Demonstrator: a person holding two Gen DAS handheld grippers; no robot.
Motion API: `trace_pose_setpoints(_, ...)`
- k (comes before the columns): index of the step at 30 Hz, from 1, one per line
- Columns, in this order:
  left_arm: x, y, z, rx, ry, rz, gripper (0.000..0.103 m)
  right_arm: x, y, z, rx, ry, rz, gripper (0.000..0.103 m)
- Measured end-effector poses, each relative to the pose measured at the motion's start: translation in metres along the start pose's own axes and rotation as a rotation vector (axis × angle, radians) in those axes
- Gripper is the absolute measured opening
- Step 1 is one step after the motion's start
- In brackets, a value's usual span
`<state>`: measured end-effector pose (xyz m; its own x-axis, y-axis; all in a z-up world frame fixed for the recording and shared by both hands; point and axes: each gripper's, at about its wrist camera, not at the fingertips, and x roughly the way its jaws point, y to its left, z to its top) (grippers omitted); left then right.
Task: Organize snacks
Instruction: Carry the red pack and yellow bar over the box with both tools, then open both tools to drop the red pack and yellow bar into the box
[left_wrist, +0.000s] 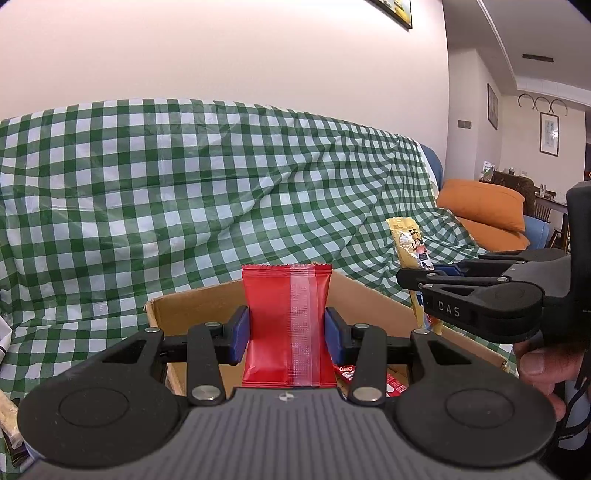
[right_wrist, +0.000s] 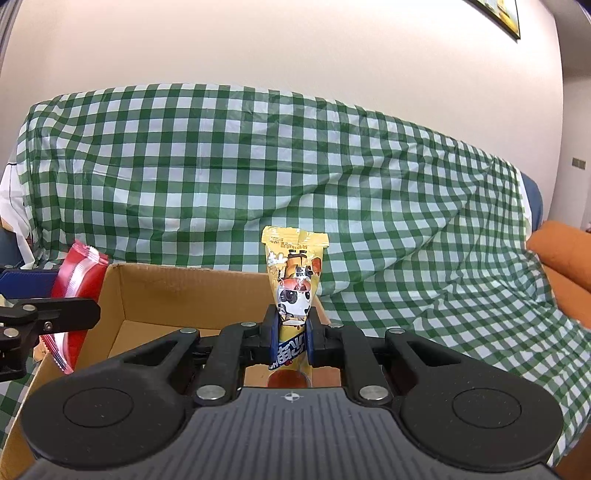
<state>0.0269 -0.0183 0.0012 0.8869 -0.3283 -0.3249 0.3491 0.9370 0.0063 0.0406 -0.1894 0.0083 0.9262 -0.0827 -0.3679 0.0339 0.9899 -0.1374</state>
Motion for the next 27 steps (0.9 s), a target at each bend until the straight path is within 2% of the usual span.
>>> trace_pose_setpoints(14, 0.0002, 0.0001, 0.0012, -0.006, -0.003, -0.013, 0.048, -0.0064, 0.0000, 0.0007, -0.042, -0.044, -0.002, 0.014)
trace_pose_setpoints(17, 0.0010, 0.0003, 0.0007, -0.016, 0.007, -0.027, 0.055, -0.0062, 0.0004, 0.0009, -0.046, -0.048, 0.001, 0.015)
trace_pose_setpoints(19, 0.0001, -0.0007, 0.0012, -0.007, 0.000, -0.016, 0.055, -0.0064, 0.0013, 0.0005, -0.054, -0.051, -0.007, 0.025)
trace_pose_setpoints(21, -0.0002, 0.0009, 0.0016, -0.015, -0.001, -0.014, 0.055, -0.0076, 0.0019, 0.0005, -0.055, -0.057, -0.014, 0.043)
trace_pose_setpoints(23, -0.0009, 0.0024, 0.0018, -0.017, -0.002, -0.006, 0.055, -0.0084, 0.0016, 0.0004, -0.052, -0.063, -0.024, 0.049)
trace_pose_setpoints(27, -0.0024, 0.0046, 0.0022, -0.019, 0.000, 0.003, 0.055, -0.0069, -0.0002, 0.0006, -0.040, -0.059, -0.030, 0.051)
